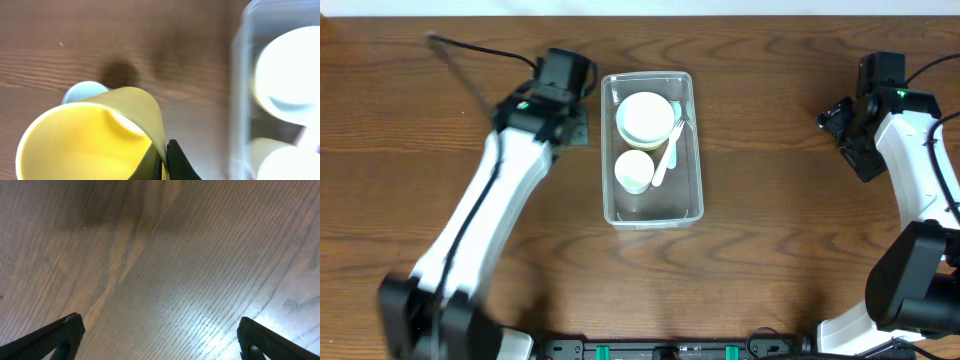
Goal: Pack container
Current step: 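Move the left gripper to the yellow cup and grasp its rim, then carry the yellow cup into the container's near end and release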
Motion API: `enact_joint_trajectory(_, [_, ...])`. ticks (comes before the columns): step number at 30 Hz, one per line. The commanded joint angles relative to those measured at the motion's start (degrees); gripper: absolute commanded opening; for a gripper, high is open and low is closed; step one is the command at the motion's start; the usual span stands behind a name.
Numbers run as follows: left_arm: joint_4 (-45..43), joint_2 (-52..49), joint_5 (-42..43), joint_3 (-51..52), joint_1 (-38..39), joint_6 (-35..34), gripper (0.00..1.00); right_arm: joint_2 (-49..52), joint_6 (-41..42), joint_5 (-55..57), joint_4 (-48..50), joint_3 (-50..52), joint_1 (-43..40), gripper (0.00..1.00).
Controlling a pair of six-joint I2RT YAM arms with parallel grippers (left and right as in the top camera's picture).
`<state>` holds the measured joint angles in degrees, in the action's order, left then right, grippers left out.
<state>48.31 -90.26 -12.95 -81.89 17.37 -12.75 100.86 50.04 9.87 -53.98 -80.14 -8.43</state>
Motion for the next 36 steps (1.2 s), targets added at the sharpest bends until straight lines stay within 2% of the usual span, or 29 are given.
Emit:
enact_joint_trajectory(1, [2.9,5.6,4.9,-1.2,1.8,-1.5,0.06,-0.1,0.7,0.4,0.0,0.1,-0.1,0.99])
enact_joint_trajectory(7, [8.2,10.7,6.9,-1.2,8.9,-1.5,0.06,-0.1,0.7,0.4,0.0,0.1,-0.1,0.99])
enact_joint_trajectory(20, [18.5,10.4,8.0,-0.9,26.4,-0.7,0.06,-0.1,0.7,0.4,0.0,0.1,-0.1,0.99])
enact_joint_trajectory(26, [17.4,7.8,8.0,0.5,27.9,-0.7,0.06,-0.1,0.7,0.4,0.0,0.1,-0.1,0.99])
enact_joint_trajectory(36, [14.9,-2.6,7.8,0.6,27.9,-0.7,0.06,-0.1,0.7,0.4,0.0,0.1,-0.1,0.99])
